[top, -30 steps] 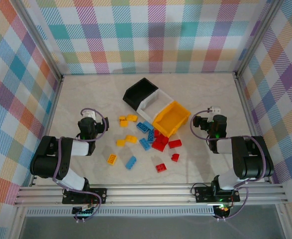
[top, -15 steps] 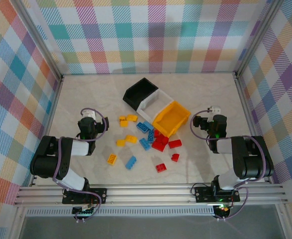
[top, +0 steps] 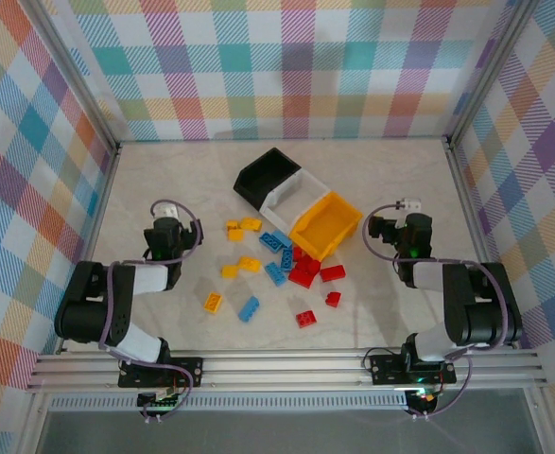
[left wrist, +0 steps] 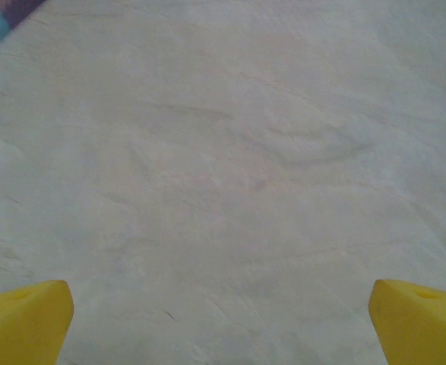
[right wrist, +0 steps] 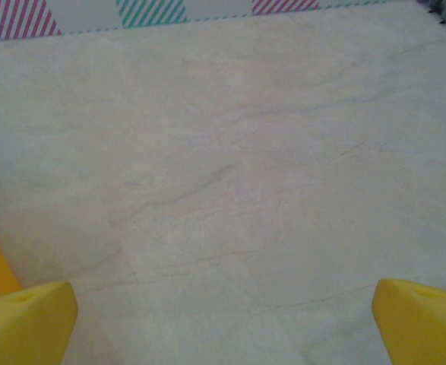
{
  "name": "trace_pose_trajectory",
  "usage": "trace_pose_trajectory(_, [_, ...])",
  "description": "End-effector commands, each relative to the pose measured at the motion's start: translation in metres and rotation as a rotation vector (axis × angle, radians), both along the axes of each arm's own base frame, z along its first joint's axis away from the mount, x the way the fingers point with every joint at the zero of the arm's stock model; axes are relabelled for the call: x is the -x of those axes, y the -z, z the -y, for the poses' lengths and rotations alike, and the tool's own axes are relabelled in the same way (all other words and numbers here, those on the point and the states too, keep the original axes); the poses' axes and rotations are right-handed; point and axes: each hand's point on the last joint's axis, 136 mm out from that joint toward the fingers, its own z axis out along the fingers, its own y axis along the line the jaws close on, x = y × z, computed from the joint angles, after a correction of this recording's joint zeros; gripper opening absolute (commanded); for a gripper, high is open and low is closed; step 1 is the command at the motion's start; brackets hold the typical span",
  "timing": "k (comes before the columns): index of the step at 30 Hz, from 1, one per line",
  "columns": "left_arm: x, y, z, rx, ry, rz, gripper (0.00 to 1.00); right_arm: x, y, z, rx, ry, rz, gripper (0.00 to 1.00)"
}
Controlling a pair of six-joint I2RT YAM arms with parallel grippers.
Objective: Sort the legos into containers by color
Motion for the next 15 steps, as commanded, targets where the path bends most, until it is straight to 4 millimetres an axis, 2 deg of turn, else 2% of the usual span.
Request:
trace_pose_trajectory(1, [0.0, -0.035, -0.024, -0.007, -0.156, 0.0, 1.0, -0.002, -0.02, 0.014, -0.011, 0.078, 0.005, 1.0])
trace_pose_trajectory(5, [0.005, -0.054, -0.026, 0.081, -0.23, -0.055, 1.0, -0.001, -0.028, 0.023, -0.025, 0.138, -0.052, 1.0])
trace_pose_trajectory(9, [0.002, -0.065, -0.022, 0.131, -0.262, -0.192, 1.0, -0.007, -0.036, 0.029, -0.126, 0.21, -0.163, 1.0])
trace_pose_trajectory(11, [0.001, -0.072, -0.019, 0.146, -0.263, -0.244, 1.0, -0.015, -0.046, 0.027, -0.172, 0.217, -0.196, 1.0])
trace_pose_trajectory(15, [-0.008, -0.099, -0.013, 0.203, -0.268, -0.229, 1.0, -0.029, -0.061, 0.029, -0.27, 0.262, -0.286, 1.0])
